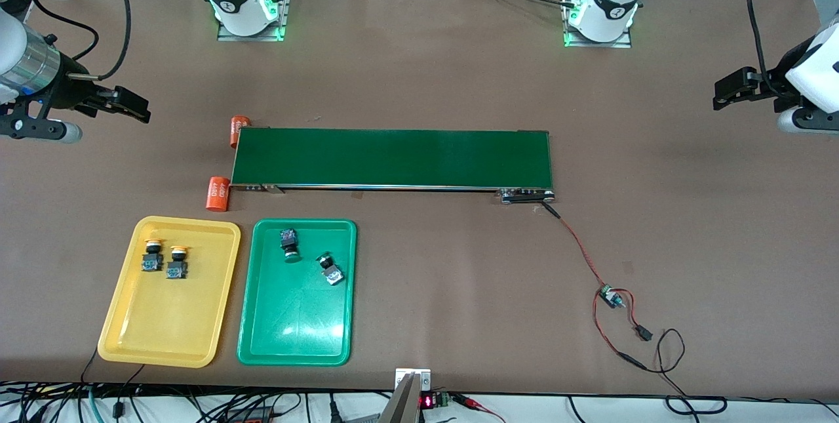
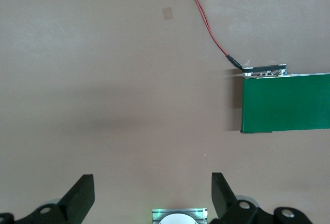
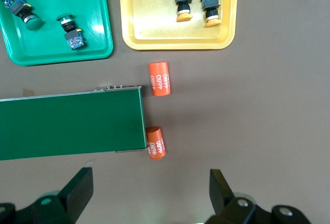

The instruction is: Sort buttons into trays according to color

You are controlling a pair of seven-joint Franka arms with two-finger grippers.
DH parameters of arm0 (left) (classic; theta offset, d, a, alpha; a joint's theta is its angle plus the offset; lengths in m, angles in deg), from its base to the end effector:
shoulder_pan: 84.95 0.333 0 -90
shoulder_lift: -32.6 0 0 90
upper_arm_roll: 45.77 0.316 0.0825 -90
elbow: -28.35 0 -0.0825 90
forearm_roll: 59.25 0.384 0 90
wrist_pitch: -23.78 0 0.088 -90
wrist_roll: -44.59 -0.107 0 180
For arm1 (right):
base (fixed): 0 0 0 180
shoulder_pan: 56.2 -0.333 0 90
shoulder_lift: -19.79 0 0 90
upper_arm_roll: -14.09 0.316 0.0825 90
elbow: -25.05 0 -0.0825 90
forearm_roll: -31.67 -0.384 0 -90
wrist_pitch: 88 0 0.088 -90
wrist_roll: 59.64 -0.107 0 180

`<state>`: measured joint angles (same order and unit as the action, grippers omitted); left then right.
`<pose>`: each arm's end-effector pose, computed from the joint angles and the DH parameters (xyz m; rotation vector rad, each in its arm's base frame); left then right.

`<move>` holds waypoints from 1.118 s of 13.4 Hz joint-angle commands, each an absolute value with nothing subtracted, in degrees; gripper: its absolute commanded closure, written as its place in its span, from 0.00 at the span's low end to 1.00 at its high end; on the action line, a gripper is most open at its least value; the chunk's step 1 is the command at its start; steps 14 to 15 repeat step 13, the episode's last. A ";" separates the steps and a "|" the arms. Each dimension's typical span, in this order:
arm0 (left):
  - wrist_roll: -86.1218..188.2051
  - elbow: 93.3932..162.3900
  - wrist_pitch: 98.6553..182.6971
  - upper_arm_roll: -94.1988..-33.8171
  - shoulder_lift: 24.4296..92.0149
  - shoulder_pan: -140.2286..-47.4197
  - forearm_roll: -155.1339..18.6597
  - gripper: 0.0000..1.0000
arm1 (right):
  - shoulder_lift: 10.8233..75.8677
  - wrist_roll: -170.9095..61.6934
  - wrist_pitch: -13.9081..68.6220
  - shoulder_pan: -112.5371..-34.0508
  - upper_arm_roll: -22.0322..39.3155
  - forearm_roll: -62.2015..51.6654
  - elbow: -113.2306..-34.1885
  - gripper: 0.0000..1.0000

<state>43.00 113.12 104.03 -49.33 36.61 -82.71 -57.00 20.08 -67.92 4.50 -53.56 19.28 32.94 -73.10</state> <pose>0.5577 -0.0068 0.6144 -3.0977 0.0731 0.2310 0.5521 0.0222 0.5583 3.1026 -0.1519 -0.1572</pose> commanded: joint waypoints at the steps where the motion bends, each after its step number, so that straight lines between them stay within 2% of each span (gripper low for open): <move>1: 42.83 112.03 102.88 -49.20 36.56 -82.66 -56.52 0.00 | 20.41 -68.08 3.76 -53.82 18.93 32.02 -72.16 0.00; 15: 42.83 112.03 102.62 -49.20 36.56 -82.58 -56.52 0.00 | 20.50 -68.17 3.93 -54.26 19.01 32.11 -72.16 0.00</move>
